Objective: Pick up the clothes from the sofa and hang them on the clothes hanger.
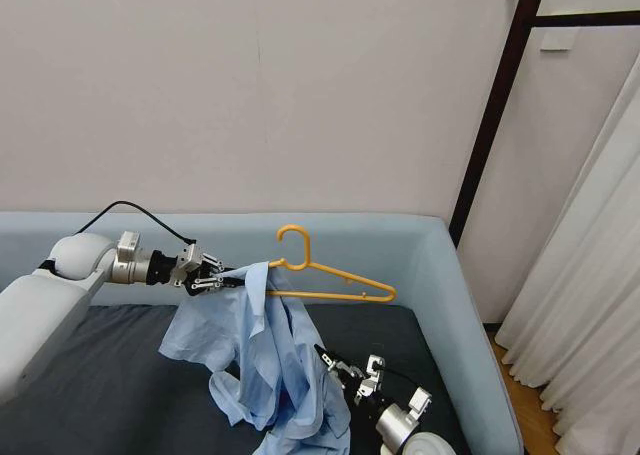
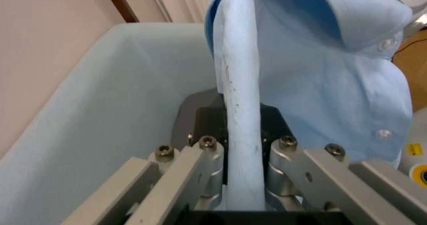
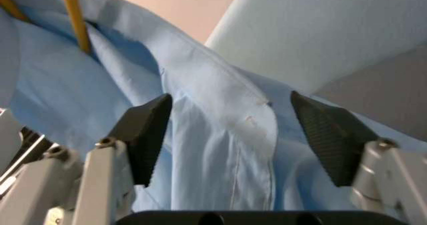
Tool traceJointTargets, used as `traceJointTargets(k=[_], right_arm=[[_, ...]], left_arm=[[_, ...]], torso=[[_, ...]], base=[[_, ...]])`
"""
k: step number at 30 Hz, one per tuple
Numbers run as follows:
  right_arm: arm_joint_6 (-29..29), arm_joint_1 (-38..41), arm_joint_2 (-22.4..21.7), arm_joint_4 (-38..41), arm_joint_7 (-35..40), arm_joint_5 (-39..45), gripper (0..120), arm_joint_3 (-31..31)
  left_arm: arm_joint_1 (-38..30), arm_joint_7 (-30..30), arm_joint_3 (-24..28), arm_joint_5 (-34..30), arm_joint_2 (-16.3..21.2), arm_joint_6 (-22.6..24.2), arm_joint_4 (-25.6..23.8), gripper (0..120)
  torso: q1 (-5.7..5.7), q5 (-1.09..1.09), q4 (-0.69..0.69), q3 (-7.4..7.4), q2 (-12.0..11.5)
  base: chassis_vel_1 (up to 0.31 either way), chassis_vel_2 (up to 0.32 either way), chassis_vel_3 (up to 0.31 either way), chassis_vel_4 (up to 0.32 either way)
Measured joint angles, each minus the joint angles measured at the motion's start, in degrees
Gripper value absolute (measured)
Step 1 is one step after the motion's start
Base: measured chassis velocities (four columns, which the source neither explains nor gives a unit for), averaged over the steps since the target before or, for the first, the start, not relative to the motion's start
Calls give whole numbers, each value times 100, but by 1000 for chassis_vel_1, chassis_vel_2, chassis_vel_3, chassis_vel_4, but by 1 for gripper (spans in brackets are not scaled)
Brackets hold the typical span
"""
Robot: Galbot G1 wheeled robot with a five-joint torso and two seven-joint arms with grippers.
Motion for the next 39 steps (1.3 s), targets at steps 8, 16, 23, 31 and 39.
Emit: traceJointTargets(k=[8, 16, 23, 31, 39], right_arm=[[54, -79, 26, 14, -76, -262, 41, -4], [131, -125, 25, -23, -147, -368, 11, 5], [234, -118, 15, -64, -364, -381, 0, 5], [784, -127, -190, 326, -201, -947, 0, 201], [319, -74, -812, 1687, 1427, -1531, 0, 455]], left_arm=[[-82, 0, 0, -7, 13, -6, 5, 6], [-78, -9, 4, -10, -45, -32, 22, 6], [-78, -16, 8, -10, -77, -44, 39, 6], [-93, -30, 6, -98, -77, -175, 112, 6], [-64, 208, -173, 64, -69, -399, 194, 6]], torso=[[0, 1, 0, 0, 0], [0, 1, 0, 0, 0], [0, 1, 0, 0, 0], [0, 2, 0, 0, 0], [0, 1, 1, 0, 0]], base=[[0, 0, 0, 0], [0, 0, 0, 0], [0, 0, 0, 0], [0, 0, 0, 0], [0, 0, 0, 0]])
